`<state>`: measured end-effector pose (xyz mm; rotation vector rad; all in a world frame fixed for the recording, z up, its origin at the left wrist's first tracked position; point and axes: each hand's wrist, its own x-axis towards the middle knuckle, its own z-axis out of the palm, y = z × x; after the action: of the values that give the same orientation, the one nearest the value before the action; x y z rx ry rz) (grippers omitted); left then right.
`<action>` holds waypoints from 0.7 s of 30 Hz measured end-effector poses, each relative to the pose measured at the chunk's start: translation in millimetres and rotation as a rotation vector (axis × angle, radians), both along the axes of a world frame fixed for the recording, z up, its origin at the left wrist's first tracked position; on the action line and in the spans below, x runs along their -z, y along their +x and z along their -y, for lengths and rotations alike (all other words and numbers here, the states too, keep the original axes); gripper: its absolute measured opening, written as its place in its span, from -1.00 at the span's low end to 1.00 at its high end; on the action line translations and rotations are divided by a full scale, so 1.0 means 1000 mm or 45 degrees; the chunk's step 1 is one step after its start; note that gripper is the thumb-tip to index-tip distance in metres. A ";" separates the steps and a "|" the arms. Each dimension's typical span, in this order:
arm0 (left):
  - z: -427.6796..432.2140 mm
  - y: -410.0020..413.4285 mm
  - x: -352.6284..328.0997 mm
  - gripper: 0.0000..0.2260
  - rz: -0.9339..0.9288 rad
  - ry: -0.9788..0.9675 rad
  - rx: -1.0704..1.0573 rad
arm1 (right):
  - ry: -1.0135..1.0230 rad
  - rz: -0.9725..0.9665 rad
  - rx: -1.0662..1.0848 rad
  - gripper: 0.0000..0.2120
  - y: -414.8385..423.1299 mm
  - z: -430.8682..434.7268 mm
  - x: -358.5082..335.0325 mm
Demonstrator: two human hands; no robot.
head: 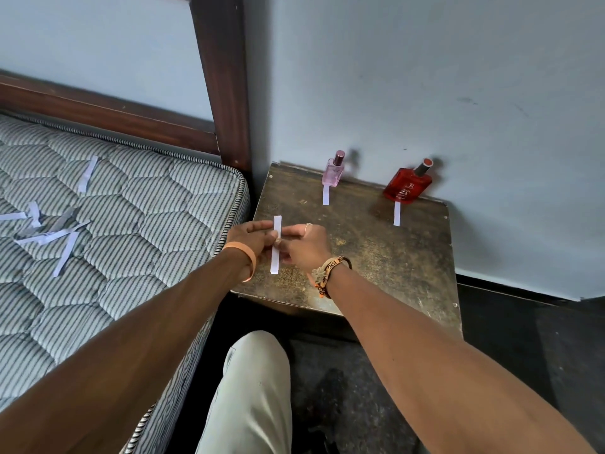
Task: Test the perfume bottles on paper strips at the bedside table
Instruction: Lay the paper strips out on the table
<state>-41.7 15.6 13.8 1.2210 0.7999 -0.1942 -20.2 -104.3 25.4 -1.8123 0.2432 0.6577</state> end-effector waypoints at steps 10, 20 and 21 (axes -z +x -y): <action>0.011 -0.037 -0.073 -0.74 0.212 -0.163 0.102 | -0.069 0.175 -0.046 -0.79 -0.030 0.032 -0.078; 0.085 -0.052 -0.140 -0.69 0.358 -0.087 0.278 | -0.018 0.265 0.146 -0.75 -0.062 0.107 -0.138; 0.093 -0.051 -0.142 -0.69 0.357 -0.072 0.293 | -0.005 0.267 0.164 -0.74 -0.063 0.116 -0.140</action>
<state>-92.4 -77.6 156.2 1.2527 0.4083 -0.2250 -83.0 -220.0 165.8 -1.8364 0.2180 0.3734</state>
